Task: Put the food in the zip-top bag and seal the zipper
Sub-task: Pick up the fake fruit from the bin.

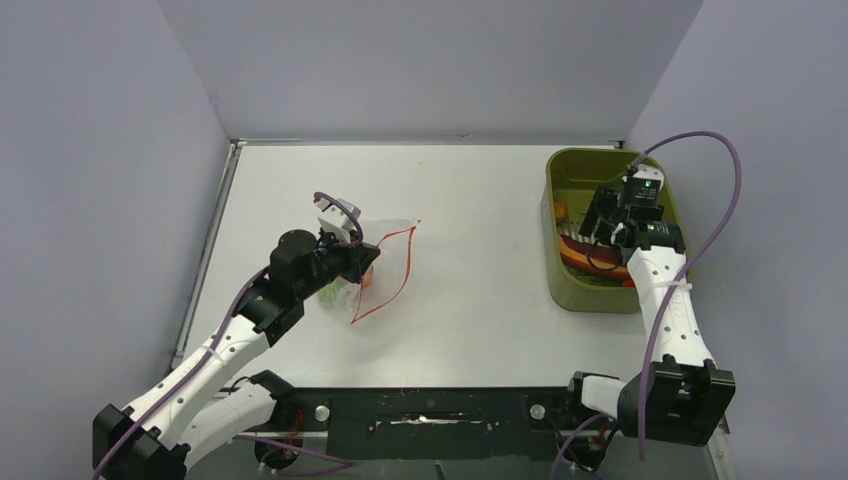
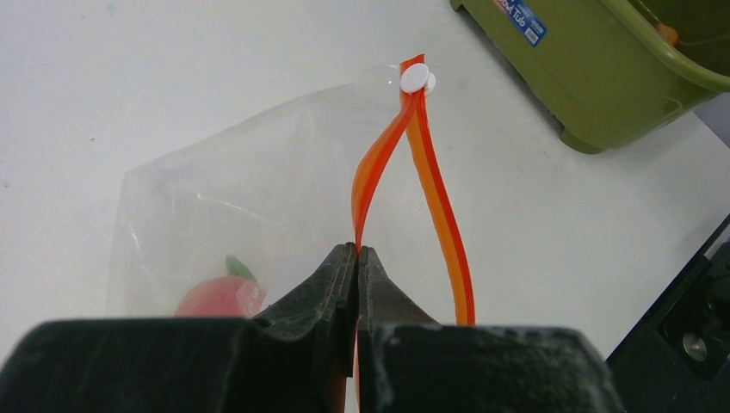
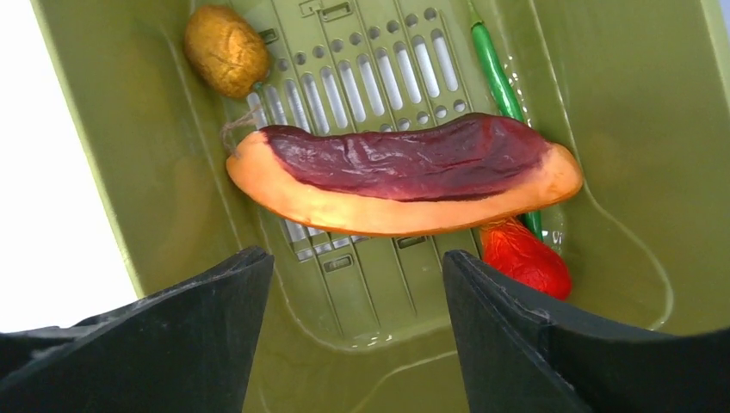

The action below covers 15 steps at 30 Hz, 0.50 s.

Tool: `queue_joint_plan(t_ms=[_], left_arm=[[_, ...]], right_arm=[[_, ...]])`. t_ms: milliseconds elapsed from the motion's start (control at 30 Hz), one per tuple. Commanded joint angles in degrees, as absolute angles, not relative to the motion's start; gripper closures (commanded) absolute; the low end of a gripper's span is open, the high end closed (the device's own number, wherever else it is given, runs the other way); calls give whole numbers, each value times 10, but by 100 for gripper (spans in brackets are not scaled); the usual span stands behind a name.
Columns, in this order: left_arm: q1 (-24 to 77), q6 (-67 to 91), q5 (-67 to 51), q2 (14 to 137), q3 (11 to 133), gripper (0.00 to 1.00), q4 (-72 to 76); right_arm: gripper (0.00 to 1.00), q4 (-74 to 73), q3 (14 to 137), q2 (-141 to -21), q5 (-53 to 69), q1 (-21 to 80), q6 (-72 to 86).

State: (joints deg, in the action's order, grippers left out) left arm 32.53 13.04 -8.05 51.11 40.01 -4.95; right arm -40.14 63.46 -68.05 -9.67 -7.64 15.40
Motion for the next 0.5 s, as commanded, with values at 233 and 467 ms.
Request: queue_joint_plan(t_ms=[233,467], left_arm=[[327,91,-25,511,384,100,12],[327,83,-19,520,388,100,20]], right_arm=[[25,-333,595,-756,-122,-102,254],[32,-276,628,-803,-46,-114,154]])
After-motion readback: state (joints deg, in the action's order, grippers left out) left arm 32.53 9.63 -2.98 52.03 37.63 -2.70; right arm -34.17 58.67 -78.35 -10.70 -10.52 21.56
